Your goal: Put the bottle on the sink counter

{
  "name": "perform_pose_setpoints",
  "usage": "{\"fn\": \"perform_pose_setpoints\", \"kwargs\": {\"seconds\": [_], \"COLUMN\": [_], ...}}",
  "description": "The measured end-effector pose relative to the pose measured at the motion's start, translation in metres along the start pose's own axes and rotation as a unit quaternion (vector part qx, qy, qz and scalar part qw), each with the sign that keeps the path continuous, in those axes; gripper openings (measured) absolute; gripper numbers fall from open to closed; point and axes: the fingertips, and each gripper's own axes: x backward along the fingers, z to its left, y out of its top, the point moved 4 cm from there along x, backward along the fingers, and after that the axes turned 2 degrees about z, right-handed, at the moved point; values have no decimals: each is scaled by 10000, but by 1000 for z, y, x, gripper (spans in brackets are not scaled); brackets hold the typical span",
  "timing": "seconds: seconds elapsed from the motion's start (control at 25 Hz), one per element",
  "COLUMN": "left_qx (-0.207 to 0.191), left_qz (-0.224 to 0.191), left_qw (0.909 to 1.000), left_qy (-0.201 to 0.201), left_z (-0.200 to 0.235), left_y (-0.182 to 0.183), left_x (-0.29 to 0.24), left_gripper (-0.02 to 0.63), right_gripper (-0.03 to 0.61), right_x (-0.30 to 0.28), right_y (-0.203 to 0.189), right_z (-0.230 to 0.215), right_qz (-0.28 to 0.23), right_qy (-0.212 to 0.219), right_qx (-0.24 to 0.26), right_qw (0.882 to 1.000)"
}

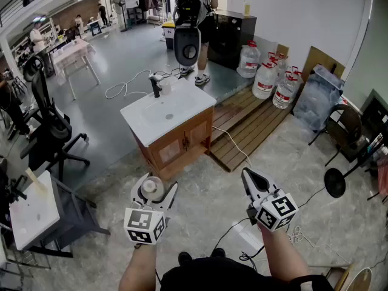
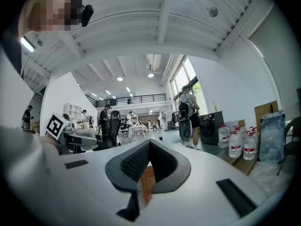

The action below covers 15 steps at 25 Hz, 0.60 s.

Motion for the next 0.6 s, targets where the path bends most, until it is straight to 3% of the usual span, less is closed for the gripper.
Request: {"fn": "perform_pose_setpoints", "kwargs": {"seconds": [0.6], "left_qx": [-18], "left_qz": [13], "left_qw": [10000], "left_qy": [-30], "left_z": [-18], "left_y": [4], "left_x": [-2], "left_gripper": [342], "right_gripper": [12], "right_x": [15], "right_y": [0], "right_z": [-9], "right_qz": [-25], "right_qy": [68], "right_qx": [-69], "right_qw": [9999]}}
